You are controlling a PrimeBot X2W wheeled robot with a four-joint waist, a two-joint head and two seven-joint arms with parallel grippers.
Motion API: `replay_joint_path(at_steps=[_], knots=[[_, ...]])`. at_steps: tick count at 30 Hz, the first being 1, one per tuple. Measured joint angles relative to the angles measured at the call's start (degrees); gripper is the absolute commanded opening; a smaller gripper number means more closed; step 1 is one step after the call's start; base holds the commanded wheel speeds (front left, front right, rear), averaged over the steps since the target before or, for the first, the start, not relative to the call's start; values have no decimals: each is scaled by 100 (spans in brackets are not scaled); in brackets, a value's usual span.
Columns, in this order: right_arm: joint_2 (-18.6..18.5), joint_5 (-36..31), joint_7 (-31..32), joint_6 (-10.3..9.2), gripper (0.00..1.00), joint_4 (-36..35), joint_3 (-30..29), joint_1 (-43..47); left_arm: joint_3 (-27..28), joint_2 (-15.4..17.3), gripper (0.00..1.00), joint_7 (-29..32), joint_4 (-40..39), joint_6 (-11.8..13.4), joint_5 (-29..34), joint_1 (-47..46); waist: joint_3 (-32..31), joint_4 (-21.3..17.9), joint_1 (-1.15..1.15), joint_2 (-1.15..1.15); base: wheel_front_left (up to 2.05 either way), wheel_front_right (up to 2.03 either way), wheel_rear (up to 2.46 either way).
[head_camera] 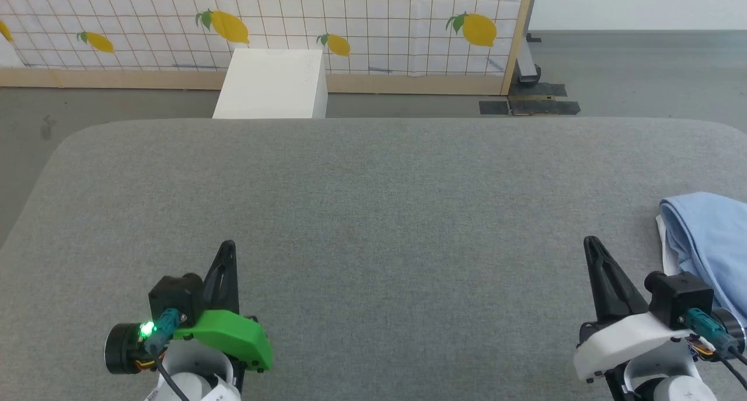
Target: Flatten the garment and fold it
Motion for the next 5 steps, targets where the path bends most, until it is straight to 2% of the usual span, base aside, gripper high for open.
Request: replay_joint_path(at_steps=[5], knots=[[0, -48, 22, 0, 0, -8, 13, 0, 21, -1, 0, 56, -63, 15, 64, 8, 0, -7, 0, 0, 0, 0, 0]])
